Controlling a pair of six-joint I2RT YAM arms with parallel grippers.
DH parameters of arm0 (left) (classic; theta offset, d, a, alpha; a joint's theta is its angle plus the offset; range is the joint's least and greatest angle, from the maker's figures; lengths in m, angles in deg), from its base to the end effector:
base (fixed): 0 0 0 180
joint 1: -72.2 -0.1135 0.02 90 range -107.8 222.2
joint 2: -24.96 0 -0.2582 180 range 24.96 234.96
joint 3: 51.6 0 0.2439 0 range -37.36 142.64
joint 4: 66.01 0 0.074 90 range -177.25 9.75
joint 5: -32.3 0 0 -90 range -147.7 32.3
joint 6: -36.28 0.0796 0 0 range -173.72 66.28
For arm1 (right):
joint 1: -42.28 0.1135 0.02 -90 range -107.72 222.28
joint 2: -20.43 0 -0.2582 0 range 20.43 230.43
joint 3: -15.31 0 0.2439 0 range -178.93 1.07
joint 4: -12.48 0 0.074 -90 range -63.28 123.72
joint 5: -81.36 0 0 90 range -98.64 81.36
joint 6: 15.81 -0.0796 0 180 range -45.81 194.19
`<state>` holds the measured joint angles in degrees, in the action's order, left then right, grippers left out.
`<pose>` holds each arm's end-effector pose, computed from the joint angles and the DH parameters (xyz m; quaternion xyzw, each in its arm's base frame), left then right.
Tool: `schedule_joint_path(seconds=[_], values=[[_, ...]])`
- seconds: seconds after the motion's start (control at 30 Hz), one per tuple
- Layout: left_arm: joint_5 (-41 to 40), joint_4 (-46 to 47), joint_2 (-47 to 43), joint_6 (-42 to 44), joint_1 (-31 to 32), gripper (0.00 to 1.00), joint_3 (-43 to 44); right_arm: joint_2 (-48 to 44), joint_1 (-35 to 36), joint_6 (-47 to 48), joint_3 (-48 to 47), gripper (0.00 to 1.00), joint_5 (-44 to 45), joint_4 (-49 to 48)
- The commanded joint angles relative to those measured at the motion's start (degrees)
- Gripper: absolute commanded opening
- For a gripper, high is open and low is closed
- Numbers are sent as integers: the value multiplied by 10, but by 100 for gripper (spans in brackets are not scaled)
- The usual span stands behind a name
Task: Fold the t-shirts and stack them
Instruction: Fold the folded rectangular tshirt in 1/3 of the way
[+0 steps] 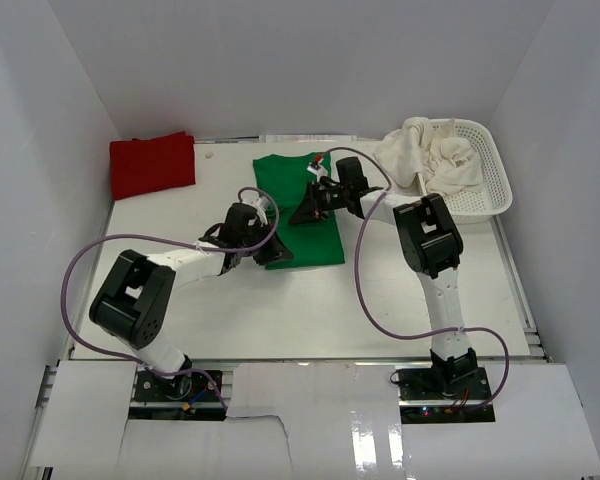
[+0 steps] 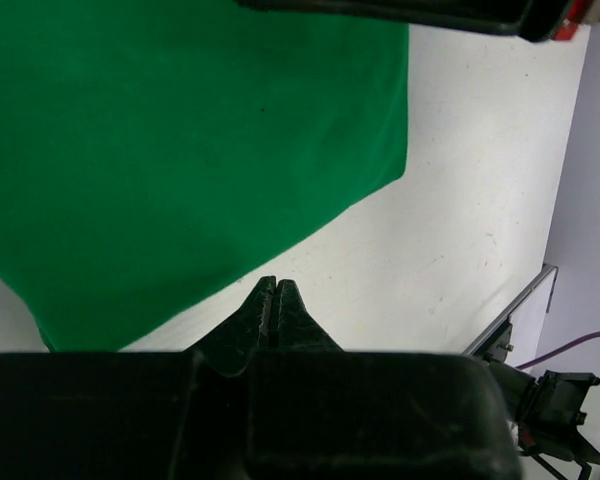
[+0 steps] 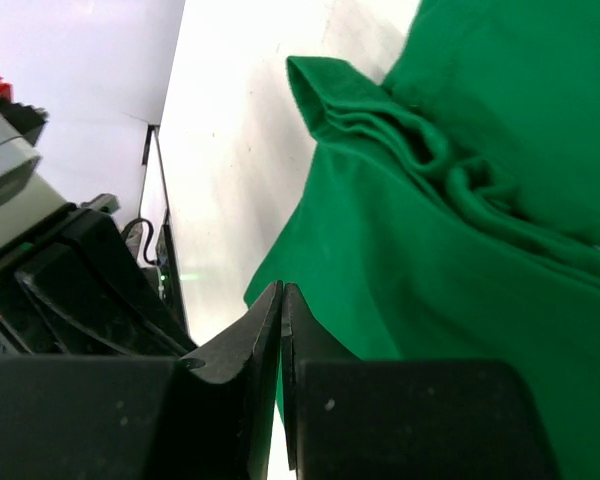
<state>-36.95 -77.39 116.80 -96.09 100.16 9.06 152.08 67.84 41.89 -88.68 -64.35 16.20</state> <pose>0.2926 -0.1873 0.1449 -0.0411 0.9025 -0.3627 0.2285 0.4309 0.2790 0.1313 -0.1830 0.7831 0.5659 0.1817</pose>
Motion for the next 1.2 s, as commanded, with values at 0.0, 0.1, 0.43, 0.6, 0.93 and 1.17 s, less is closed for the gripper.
schedule_joint_path(seconds=[0.0,0.1,0.43,0.6,0.93,1.17], values=[[2,35,18,8,-1,0,15,9,19,-8,-31,8,-20,-21],[3,45,32,4,-1,0,14,20,26,-10,-38,8,-21,-27],[-10,59,90,-3,-2,0,-1,62,30,-7,-70,8,-24,-38],[-7,76,109,-6,-1,0,-18,82,30,11,-90,8,-14,-28],[4,76,108,-13,-1,0,-38,140,27,23,-165,8,9,-12],[10,75,89,-18,-1,0,-62,209,12,21,-301,9,44,5]])
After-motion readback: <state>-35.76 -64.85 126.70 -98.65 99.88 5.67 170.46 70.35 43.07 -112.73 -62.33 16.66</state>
